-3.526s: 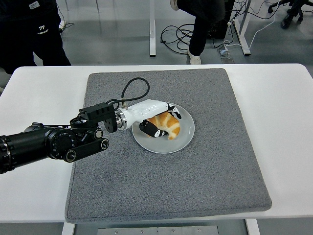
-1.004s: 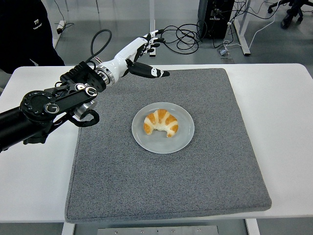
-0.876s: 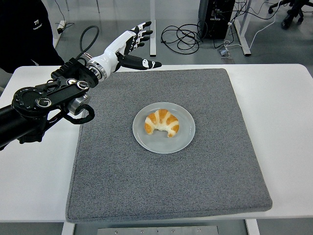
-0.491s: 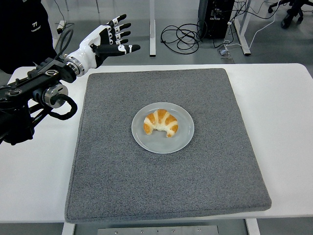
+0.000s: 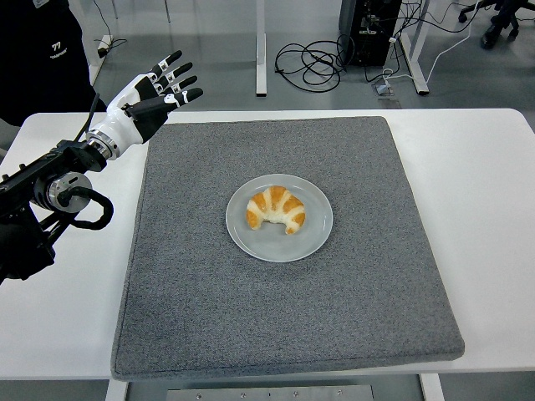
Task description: Place the bread on the plate
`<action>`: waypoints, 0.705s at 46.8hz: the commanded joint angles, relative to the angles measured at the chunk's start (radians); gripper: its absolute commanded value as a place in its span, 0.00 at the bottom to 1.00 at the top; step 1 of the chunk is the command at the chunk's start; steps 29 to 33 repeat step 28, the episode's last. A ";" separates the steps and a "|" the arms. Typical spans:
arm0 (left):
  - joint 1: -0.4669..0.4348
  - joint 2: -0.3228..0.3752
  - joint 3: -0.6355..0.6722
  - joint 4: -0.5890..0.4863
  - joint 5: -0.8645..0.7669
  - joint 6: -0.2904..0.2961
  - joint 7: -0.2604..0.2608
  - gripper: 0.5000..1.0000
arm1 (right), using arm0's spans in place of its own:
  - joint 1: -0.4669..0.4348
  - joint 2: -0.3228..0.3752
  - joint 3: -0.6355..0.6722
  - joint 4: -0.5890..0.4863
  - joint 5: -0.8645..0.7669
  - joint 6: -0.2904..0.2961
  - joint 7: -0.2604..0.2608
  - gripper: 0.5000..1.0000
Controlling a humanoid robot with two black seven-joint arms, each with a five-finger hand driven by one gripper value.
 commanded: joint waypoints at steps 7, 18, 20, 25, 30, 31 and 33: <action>0.028 0.000 0.001 0.000 -0.086 -0.003 0.075 0.94 | 0.000 0.000 0.000 0.000 0.000 0.002 0.000 1.00; 0.038 0.001 0.000 0.001 -0.085 -0.007 0.083 0.94 | 0.000 0.000 0.000 0.000 0.000 0.002 0.000 1.00; 0.038 0.001 0.000 0.000 -0.085 -0.007 0.081 0.94 | 0.000 0.000 0.000 0.000 0.000 0.002 0.000 1.00; 0.038 0.000 0.000 0.000 -0.085 -0.007 0.080 0.94 | 0.000 0.000 0.000 0.000 0.000 0.002 0.000 1.00; 0.038 0.000 0.001 0.000 -0.085 -0.007 0.080 0.94 | 0.000 0.000 0.000 0.001 0.000 0.002 0.002 1.00; 0.038 0.000 0.001 0.000 -0.085 -0.007 0.080 0.94 | 0.000 0.000 0.000 0.001 0.000 0.002 0.002 1.00; 0.038 0.000 0.001 0.000 -0.085 -0.007 0.080 0.94 | 0.000 0.000 0.000 0.001 0.000 0.002 0.002 1.00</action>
